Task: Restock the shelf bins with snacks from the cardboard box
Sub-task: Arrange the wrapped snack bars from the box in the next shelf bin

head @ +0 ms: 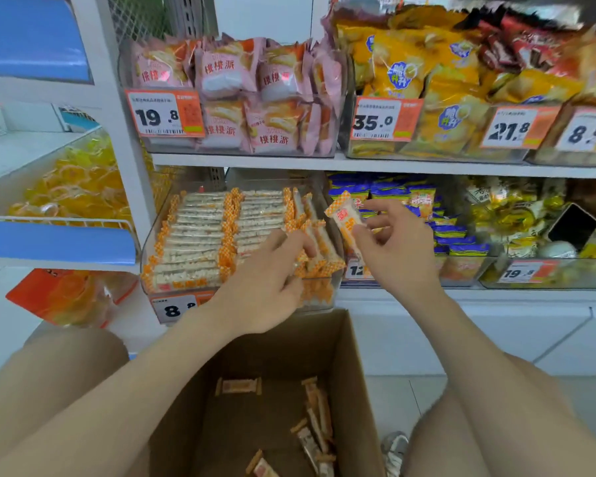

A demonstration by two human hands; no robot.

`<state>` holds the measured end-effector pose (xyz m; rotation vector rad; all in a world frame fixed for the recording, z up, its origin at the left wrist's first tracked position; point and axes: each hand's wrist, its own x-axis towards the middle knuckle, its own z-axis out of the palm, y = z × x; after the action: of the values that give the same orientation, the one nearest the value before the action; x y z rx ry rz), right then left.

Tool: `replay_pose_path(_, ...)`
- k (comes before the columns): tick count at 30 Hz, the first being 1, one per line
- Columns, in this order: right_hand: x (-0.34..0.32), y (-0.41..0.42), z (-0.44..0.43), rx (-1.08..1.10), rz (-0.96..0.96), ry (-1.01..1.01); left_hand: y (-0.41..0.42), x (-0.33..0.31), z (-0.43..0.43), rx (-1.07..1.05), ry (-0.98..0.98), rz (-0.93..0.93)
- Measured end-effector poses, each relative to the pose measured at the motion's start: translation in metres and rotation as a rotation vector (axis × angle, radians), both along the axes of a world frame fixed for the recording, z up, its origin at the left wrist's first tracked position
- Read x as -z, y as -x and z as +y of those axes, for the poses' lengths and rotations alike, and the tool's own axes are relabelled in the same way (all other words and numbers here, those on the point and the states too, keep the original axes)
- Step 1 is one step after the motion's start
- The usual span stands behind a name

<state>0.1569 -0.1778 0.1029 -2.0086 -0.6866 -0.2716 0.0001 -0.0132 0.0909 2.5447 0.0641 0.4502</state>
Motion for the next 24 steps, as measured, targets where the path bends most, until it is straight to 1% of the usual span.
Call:
replay_pose_path(2,-0.006,-0.01,0.002,0.005,-0.078,0.056,-0.02,0.003,0.0,-0.004,-0.28,-0.036)
replay_pose_path(3,-0.009,-0.013,0.004,0.003,-0.091,0.073,-0.03,0.005,0.001,-0.017,-0.384,-0.053)
replay_pose_path(4,-0.009,-0.017,0.007,0.007,-0.088,0.074,-0.04,0.008,0.001,-0.022,-0.461,-0.061)
replay_pose_path(6,-0.009,-0.022,0.013,0.021,-0.069,0.046,-0.057,0.013,0.001,-0.021,-0.554,-0.053)
replay_pose_path(8,-0.007,-0.026,0.018,0.036,-0.056,0.042,-0.067,0.017,0.003,-0.008,-0.584,-0.043)
replay_pose_path(13,-0.004,-0.03,0.022,0.032,-0.022,0.072,-0.075,0.023,0.013,0.045,-0.554,-0.096)
replay_pose_path(16,-0.002,-0.026,0.024,0.017,0.03,0.074,-0.077,0.027,0.012,0.065,-0.627,-0.106)
replay_pose_path(19,0.0,-0.022,0.02,0.031,0.128,0.09,-0.078,0.03,0.006,0.055,-0.701,-0.109)
replay_pose_path(22,-0.001,-0.018,0.013,0.026,0.25,0.039,-0.078,0.028,0.007,0.063,-0.7,-0.148)
replay_pose_path(24,-0.002,-0.016,0.011,0.03,0.263,0.026,-0.08,0.03,0.009,0.071,-0.681,-0.183)
